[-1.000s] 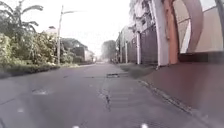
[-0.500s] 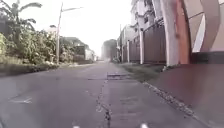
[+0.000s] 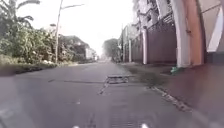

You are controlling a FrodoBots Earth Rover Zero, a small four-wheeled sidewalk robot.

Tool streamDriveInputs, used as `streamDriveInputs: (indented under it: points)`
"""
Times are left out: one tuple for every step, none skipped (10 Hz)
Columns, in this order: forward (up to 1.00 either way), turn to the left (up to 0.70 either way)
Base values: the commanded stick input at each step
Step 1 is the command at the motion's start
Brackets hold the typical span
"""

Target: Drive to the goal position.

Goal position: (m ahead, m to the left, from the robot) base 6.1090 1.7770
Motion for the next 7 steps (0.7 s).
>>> streamDriveInputs:
  points:
    - [1.00,0.00]
    - [1.00,0.00]
    - [1.00,0.00]
    - [1.00,0.00]
    - [1.00,0.00]
    - [1.00,0.00]
    - [1.00,0.00]
